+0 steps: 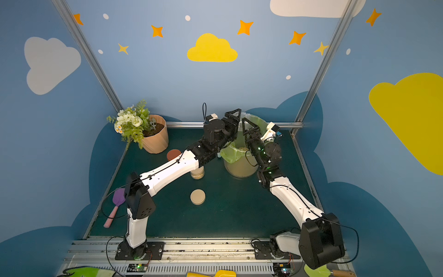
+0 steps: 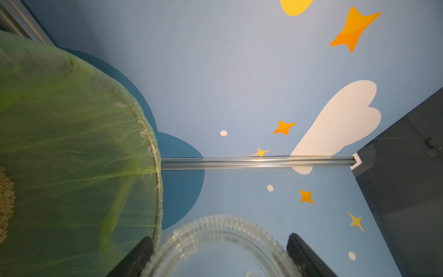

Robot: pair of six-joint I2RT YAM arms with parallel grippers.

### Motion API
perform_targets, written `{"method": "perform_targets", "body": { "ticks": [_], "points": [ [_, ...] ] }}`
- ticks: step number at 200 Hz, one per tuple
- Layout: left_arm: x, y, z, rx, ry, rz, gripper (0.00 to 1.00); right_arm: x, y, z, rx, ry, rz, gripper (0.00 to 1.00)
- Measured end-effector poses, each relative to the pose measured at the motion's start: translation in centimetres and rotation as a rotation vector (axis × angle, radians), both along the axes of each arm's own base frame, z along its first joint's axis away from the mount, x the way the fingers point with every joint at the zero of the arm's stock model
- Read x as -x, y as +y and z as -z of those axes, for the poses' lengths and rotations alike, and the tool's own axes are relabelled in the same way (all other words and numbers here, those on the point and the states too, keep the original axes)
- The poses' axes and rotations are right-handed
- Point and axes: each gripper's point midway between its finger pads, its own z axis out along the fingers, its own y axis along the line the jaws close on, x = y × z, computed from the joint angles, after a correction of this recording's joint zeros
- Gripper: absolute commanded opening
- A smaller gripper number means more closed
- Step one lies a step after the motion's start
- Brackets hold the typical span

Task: Empty expired oatmeal from jars
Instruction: Place the jar at the center of the board.

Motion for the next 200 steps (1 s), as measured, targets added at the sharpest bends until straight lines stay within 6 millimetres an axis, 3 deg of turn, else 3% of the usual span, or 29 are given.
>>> {"method": "perform_targets", "body": {
  "ticks": [121, 157, 173, 200],
  "points": [
    [0.0, -0.2, 0.8, 0.01, 0.011, 0.004, 0.2, -2.5, 1.3, -0.1, -0.074, -0.01, -0.036, 0.91],
    [0.0, -0.1, 0.6, 0.02, 0.006, 0.001, 0.2, -2.8, 1.5, -0.4, -0.096, -0.018, -0.045, 0.8],
    [-0.1, -0.1, 0.6, 0.022, 0.005, -0.001, 0.21, -2.9, 1.5, -0.4, -0.1, -0.016, -0.051, 0.68],
    [-0.1, 0.0, 0.8, 0.022, 0.005, -0.005, 0.42, -2.9, 1.6, -0.2, -0.096, -0.011, -0.056, 0.46]
  ]
}}
